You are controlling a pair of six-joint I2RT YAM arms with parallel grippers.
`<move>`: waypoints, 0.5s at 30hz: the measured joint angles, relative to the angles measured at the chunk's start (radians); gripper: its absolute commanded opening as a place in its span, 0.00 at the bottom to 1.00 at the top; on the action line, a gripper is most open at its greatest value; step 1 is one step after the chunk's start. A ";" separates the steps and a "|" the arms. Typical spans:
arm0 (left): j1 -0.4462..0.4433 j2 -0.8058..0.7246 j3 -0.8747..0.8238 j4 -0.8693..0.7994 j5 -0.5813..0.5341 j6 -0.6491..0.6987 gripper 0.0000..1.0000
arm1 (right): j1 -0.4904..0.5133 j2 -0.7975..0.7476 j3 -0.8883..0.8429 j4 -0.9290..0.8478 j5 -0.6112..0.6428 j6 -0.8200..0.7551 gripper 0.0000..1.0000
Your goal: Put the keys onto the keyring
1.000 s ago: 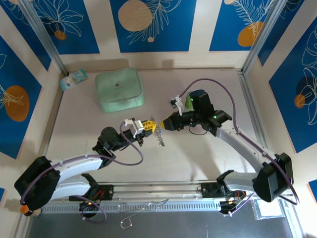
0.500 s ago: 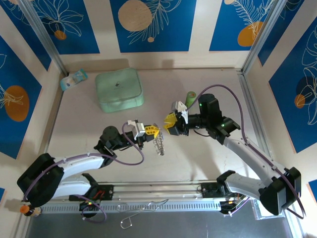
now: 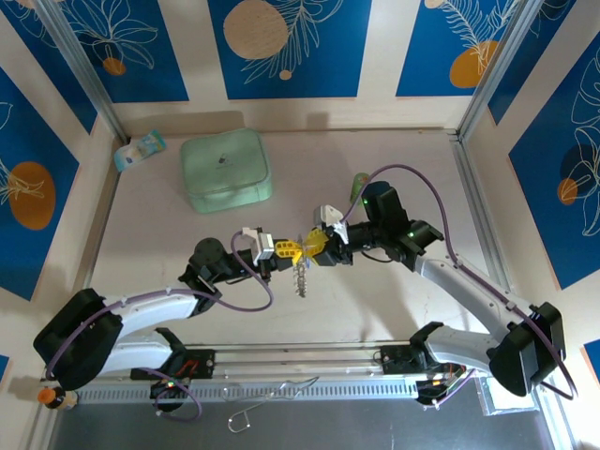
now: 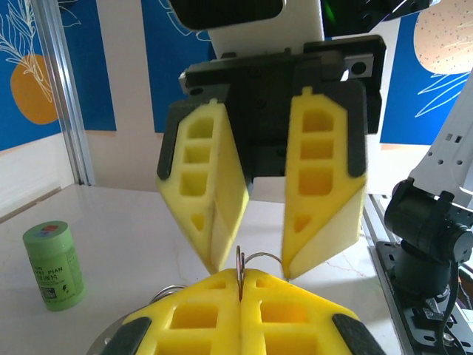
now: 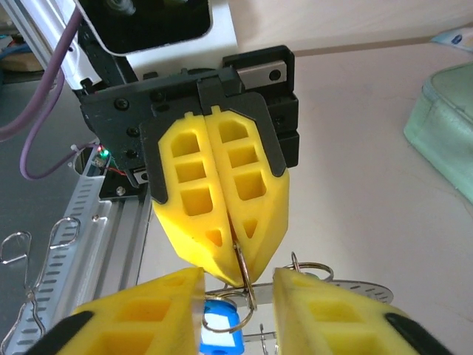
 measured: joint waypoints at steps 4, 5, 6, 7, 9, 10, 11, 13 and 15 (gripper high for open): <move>0.002 0.000 0.000 0.005 0.005 0.000 0.00 | 0.006 0.008 0.000 -0.001 0.010 -0.007 0.15; 0.004 0.000 0.000 0.005 0.006 -0.001 0.00 | 0.006 0.008 0.000 0.000 0.011 -0.010 0.12; 0.004 0.000 0.000 0.005 0.007 -0.004 0.00 | 0.006 0.008 0.000 0.000 0.010 -0.012 0.07; 0.004 0.000 0.000 0.005 0.007 -0.005 0.00 | 0.006 0.008 0.000 0.000 0.010 -0.016 0.03; 0.006 0.000 0.000 0.005 0.008 -0.008 0.00 | 0.006 0.008 0.001 -0.002 0.010 -0.018 0.00; 0.006 0.000 0.000 0.005 0.008 -0.008 0.00 | 0.006 0.008 0.002 -0.002 0.010 -0.020 0.00; 0.006 0.000 0.000 0.003 0.006 -0.007 0.14 | 0.006 0.008 0.005 -0.006 0.010 -0.024 0.00; 0.006 -0.009 0.003 -0.018 -0.013 0.000 0.25 | 0.006 0.012 0.017 -0.026 0.013 -0.032 0.00; 0.010 -0.043 0.018 -0.098 -0.031 0.027 0.27 | 0.013 0.014 0.035 -0.063 0.035 -0.051 0.00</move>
